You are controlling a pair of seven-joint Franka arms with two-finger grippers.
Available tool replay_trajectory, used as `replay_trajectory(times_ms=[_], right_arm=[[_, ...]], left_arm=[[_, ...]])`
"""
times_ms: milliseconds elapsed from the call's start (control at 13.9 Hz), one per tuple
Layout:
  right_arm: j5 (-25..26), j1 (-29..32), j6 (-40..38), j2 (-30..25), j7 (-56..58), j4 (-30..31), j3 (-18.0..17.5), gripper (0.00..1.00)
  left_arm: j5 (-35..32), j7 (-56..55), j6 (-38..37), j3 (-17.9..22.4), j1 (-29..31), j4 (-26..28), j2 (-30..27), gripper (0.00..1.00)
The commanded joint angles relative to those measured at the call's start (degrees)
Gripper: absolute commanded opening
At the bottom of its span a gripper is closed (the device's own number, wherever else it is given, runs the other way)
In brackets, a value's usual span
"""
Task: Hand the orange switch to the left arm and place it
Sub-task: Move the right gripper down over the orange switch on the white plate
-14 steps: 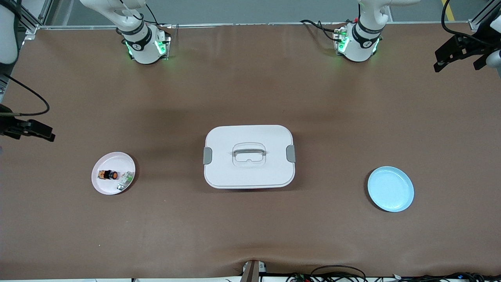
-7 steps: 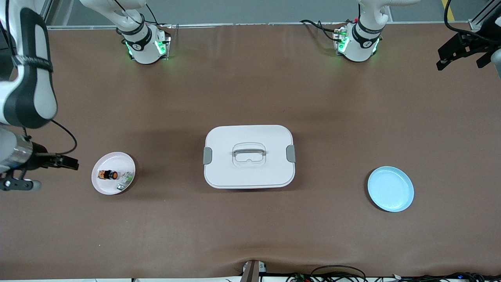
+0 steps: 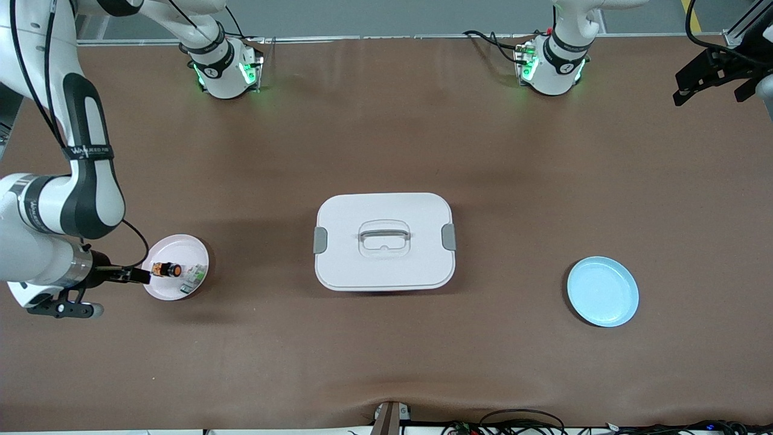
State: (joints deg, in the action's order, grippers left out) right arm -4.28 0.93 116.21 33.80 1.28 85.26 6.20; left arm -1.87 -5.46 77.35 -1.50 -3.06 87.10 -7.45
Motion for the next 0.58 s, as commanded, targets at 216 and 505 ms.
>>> replay_trajectory(times_ms=[216, 505], right_arm=[[-2.05, 2.32, 5.51, 4.34, 0.66, -0.98, -0.22, 1.0], [-2.05, 2.24, 6.92, 4.52, 0.74, 2.44, -0.22, 1.0]], left_arm=[[-0.07, 1.5, -0.62, 0.0, -0.02, -0.88, 0.16, 1.0], [-0.07, 1.85, -0.62, 0.09, 1.65, -0.61, 0.07, 1.0]])
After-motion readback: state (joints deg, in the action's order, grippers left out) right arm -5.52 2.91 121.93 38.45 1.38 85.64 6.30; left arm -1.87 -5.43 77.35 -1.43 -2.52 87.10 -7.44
